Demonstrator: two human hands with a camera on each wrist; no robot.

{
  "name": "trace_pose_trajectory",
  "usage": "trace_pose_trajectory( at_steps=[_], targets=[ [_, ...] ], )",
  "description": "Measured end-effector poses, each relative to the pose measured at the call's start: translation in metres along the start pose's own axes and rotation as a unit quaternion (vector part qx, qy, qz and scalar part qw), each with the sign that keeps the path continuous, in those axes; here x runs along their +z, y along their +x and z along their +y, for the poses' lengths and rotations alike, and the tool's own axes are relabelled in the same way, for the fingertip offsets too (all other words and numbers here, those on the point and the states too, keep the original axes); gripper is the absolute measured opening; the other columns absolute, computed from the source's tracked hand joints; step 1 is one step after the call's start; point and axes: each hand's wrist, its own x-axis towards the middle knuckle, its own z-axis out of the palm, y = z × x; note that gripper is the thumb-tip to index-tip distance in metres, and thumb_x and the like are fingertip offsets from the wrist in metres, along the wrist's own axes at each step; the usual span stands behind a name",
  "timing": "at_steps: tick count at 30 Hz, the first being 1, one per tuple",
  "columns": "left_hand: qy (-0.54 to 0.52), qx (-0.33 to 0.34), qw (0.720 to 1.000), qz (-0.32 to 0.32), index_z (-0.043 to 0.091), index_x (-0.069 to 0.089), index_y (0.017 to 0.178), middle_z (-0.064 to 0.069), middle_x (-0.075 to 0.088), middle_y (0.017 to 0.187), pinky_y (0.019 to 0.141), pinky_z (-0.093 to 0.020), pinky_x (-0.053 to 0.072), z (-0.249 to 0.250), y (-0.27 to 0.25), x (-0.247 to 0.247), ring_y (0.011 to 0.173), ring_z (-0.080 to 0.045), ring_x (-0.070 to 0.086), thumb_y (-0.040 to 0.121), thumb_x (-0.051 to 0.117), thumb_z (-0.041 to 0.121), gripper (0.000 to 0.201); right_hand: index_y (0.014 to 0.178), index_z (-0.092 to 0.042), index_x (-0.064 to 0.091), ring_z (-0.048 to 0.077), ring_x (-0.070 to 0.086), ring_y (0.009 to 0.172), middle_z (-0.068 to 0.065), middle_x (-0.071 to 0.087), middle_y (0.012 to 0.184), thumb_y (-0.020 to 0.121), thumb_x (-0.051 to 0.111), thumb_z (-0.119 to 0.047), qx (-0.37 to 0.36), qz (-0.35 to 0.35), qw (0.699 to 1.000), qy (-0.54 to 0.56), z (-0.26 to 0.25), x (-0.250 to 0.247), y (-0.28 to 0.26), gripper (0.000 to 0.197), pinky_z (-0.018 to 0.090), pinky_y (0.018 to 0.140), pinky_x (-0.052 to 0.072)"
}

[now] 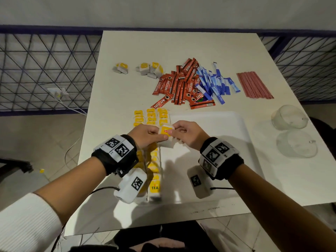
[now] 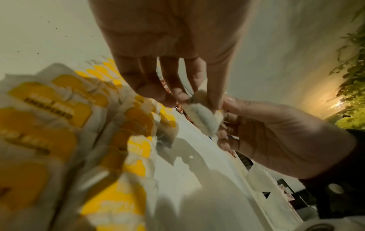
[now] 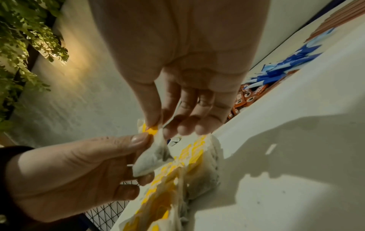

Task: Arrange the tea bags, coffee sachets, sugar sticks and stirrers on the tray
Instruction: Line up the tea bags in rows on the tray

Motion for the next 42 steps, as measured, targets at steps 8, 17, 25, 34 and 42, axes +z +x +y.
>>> trace_pose_trajectory(
  at_steps=[8,17,25,34,42],
  targets=[
    [-0.028,-0.005,1.000,0.004,0.020,0.060,0.066,-0.002,0.052,0.070,0.073,-0.020,0.041,-0.010,-0.005,0.002,0.066,-0.009,0.049,0.076,0.075,0.018,0.018,0.072,-0.018,0.056,0.008,0.047,0.056,-0.002,0.056,0.064,0.089,0.060,-0.025,0.032,-0.046,0.998,-0.034,0.012,0.003,-0.009,0.018,0.015,0.055,0.037],
    [-0.065,-0.027,0.998,-0.001,0.019,0.056,0.064,0.002,0.039,0.057,0.066,-0.020,0.037,-0.020,-0.004,0.005,0.050,-0.003,0.042,0.076,0.074,0.011,0.023,0.082,-0.017,0.060,0.001,0.047,0.048,-0.004,0.050,0.060,0.081,0.070,-0.013,-0.017,0.032,0.999,-0.008,0.020,0.012,-0.009,0.011,0.018,0.057,0.039],
    [-0.024,-0.020,0.999,-0.018,0.019,0.058,0.072,-0.008,0.052,0.074,0.050,-0.005,0.038,-0.016,-0.004,0.008,0.059,-0.010,0.048,0.078,0.073,0.010,0.019,0.081,-0.001,0.066,-0.001,0.047,0.043,-0.003,0.050,0.053,0.088,0.061,-0.017,0.006,-0.056,0.995,-0.078,0.018,0.005,0.000,0.018,0.008,0.047,0.036],
    [0.087,-0.002,0.995,0.052,0.025,0.063,0.091,0.007,0.053,0.076,0.060,-0.007,0.037,-0.012,0.006,-0.005,0.067,-0.004,0.049,0.075,0.076,0.027,0.020,0.077,-0.021,0.057,0.010,0.051,0.064,-0.010,0.055,0.061,0.088,0.061,-0.031,0.025,-0.027,0.990,-0.136,0.028,0.010,0.027,0.016,0.025,0.071,0.045],
    [0.133,-0.029,0.990,0.046,0.032,0.052,0.076,0.004,0.047,0.080,0.065,-0.020,0.039,-0.014,0.013,-0.004,0.074,-0.012,0.046,0.072,0.078,0.032,0.026,0.101,-0.017,0.053,0.018,0.052,0.083,-0.011,0.048,0.069,0.087,0.061,-0.034,0.047,0.004,0.988,-0.148,0.023,0.014,0.033,0.023,0.031,0.078,0.043]
  ],
)
